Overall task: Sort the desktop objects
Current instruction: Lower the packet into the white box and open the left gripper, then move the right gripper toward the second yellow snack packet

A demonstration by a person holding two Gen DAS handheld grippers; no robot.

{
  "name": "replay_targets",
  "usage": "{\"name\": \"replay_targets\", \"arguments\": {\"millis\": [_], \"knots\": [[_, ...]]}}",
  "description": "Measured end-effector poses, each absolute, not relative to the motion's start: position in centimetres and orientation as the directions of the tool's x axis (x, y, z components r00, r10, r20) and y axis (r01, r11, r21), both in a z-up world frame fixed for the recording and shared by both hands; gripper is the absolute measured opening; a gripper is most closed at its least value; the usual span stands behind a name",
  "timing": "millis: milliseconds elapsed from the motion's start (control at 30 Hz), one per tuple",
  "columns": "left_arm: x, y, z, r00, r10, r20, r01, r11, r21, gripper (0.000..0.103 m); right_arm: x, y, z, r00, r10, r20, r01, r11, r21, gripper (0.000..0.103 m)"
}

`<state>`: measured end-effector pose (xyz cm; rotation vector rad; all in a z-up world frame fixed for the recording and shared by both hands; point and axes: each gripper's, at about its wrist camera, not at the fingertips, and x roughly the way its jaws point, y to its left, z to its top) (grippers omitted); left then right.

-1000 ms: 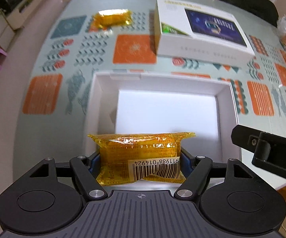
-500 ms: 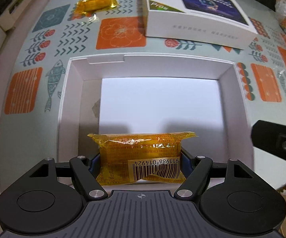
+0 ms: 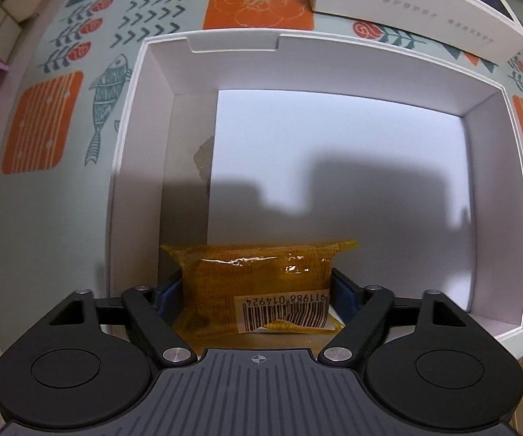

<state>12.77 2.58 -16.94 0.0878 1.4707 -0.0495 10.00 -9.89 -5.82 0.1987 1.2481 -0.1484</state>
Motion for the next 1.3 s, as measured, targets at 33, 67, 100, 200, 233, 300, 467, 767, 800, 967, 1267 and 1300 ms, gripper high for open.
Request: {"name": "replay_targets", "arguments": {"millis": [33,67,100,200,233,300,467,767,800,967,1267,1300], "knots": [[12.8,2.6,-16.8,0.105,0.025,-0.994,0.085,0.996,0.034,0.098,10.1,-9.9,-5.8,0.31,-0.004,-0.951,0.221,0.973,0.068,0.103],[12.8,2.6,-16.7,0.11,0.029,-0.994,0.084,0.996,0.038,0.103,10.1,-10.0,-5.9,0.308,-0.004,-0.951,0.224,0.972,0.069,0.103],[12.8,2.6,-16.4,0.109,0.022,-0.994,0.088,0.996,0.031,0.103,10.1,-10.1,-5.9,0.308,-0.004,-0.951,0.227,0.971,0.07,0.103],[12.9,2.6,-15.6,0.113,0.023,-0.993,0.093,0.995,0.034,0.103,10.3,-10.4,-6.0,0.308,-0.004,-0.951,0.238,0.969,0.073,0.103],[13.0,2.6,-15.3,0.116,0.028,-0.993,0.093,0.995,0.039,0.103,10.4,-10.5,-5.9,0.309,-0.004,-0.951,0.24,0.968,0.074,0.103],[13.0,2.9,-14.4,0.13,0.021,-0.991,0.084,0.996,0.032,0.103,10.5,-10.7,-5.8,0.316,-0.002,-0.949,0.243,0.967,0.079,0.103],[13.7,3.3,-12.0,0.175,0.014,-0.984,0.066,0.998,0.026,0.103,11.1,-11.3,-5.2,0.342,0.008,-0.94,0.247,0.964,0.098,0.103],[16.0,3.2,-8.4,0.285,0.035,-0.958,0.045,0.998,0.05,0.103,13.1,-12.4,-4.7,0.388,0.052,-0.92,0.236,0.96,0.153,0.103],[16.2,3.3,-8.2,0.293,0.042,-0.955,0.037,0.998,0.055,0.103,13.4,-12.5,-4.7,0.394,0.058,-0.917,0.23,0.96,0.16,0.103],[17.7,4.8,-7.3,0.315,0.064,-0.947,-0.023,0.998,0.06,0.103,15.7,-11.6,-5.4,0.384,0.089,-0.919,0.189,0.967,0.173,0.103],[20.2,10.1,-6.9,0.323,0.059,-0.944,-0.044,0.998,0.047,0.103,19.5,-5.9,-4.0,0.409,0.069,-0.91,0.111,0.986,0.125,0.103],[20.7,10.8,-6.9,0.32,0.053,-0.946,-0.034,0.998,0.045,0.103,19.9,-5.1,-3.7,0.414,0.061,-0.908,0.116,0.986,0.119,0.103]]}}
